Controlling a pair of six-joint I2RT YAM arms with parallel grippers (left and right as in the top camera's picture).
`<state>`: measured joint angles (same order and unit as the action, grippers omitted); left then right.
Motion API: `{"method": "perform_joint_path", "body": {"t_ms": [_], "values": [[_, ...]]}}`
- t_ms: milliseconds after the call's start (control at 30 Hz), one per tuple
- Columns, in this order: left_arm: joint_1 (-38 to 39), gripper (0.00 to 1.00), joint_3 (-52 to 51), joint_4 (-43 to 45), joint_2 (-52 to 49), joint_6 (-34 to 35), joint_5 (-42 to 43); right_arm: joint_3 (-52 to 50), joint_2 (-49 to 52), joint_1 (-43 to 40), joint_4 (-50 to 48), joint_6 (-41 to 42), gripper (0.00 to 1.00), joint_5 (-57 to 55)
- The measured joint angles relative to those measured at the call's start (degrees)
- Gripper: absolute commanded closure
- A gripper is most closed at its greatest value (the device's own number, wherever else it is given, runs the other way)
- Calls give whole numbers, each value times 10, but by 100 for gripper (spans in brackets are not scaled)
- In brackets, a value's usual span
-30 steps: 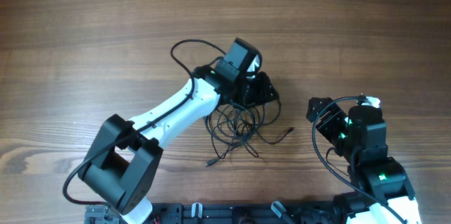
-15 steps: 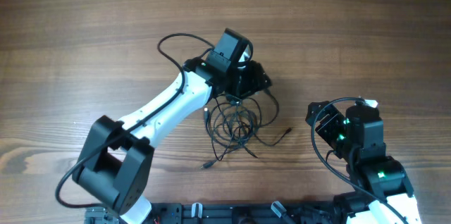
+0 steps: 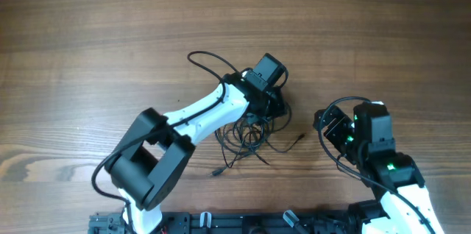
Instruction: Untangle cables
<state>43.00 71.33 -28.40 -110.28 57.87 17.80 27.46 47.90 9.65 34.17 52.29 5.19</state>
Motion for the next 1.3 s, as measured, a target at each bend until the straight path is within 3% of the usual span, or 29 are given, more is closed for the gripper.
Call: {"method": "perform_joint_path", "body": {"t_ms": [167,367,567,767,900,933,1000,1067,1100,1300], "values": [[-9,96,0,29,0,-1,13,0,12,0,0,0,0,24],[-146,96,20,38,74,-105,155,0,13,0,-26,-16,0,87],[-228,96,37,41,207,-191,303,-1,49,0,-208,-70,2,218],[-229,96,37,38,217,-303,454,-7,137,12,-450,-95,11,354],[-237,96,36,38,217,-347,520,-7,167,24,-518,-137,13,395],[-239,96,36,38,217,-351,528,-7,175,31,-523,-146,29,402],[-239,96,36,38,217,-356,539,-7,181,51,-532,-158,49,406],[-236,96,36,38,217,-358,544,-7,183,78,-537,-163,87,399],[-234,96,36,38,217,-360,546,-7,183,88,-535,-166,95,390],[-236,96,36,33,217,-346,548,-7,183,92,-492,-143,96,284]]}}
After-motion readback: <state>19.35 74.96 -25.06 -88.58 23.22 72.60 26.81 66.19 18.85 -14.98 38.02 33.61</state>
